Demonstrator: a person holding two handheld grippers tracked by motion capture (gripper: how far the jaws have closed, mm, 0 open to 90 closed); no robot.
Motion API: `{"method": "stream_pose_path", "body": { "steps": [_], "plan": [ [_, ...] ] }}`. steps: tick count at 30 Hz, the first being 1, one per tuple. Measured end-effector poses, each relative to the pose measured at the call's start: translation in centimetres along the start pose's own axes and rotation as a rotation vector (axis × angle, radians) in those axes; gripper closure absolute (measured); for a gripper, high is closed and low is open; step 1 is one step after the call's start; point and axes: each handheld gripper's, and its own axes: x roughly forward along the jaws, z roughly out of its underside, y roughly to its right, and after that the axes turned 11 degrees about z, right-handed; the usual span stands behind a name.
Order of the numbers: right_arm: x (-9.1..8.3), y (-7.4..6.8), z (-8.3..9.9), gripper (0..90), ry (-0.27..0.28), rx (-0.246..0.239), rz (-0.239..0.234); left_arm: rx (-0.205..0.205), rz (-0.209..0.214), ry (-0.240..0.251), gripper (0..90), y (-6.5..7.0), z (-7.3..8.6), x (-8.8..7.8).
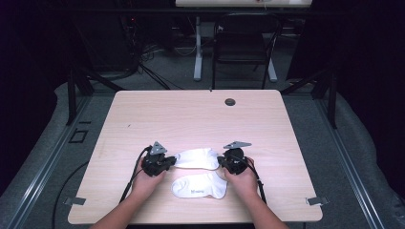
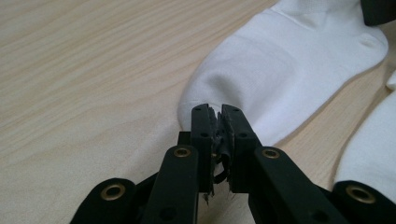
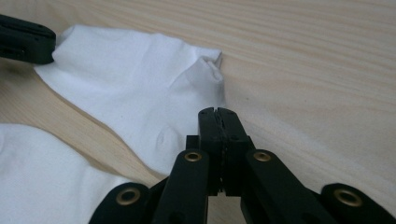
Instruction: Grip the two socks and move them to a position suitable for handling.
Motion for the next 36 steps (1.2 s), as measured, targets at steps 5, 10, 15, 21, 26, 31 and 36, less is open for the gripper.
{"method": "stream_pose_path", "body": {
  "steps": [5,10,15,21,26,31,36],
  "plan": [
    [-0.7,0.2,-0.2,74.7,0.056,0.009,0.022,0.006,0.0,0.045,75.0,0.0,-0.3,-0.6],
    [-0.2,0.6,-0.2,63.9,0.073,0.039,-0.016,0.018,-0.031,0.067,59.3,-0.3,-0.5,-0.5],
    [1.0,0.1,-0.2,61.2,0.046,0.012,-0.009,0.012,-0.029,0.033,54.8,-0.7,-0.2,0.2],
    [1.7,-0.6,-0.1,60.8,0.054,-0.05,0.02,0.014,-0.038,0.022,56.4,-0.6,-0.1,0.4],
    [1.7,-0.6,0.0,67.4,0.052,-0.067,0.028,0.025,-0.037,0.02,61.9,-0.4,0.0,0.5],
    [1.7,-0.8,0.0,79.5,0.05,-0.074,0.011,0.026,-0.023,0.019,68.8,-0.5,0.0,0.4],
    [1.7,-0.7,0.0,86.0,0.026,-0.056,-0.027,0.006,0.005,0.024,77.0,-0.6,0.0,0.3]
  ]
}}
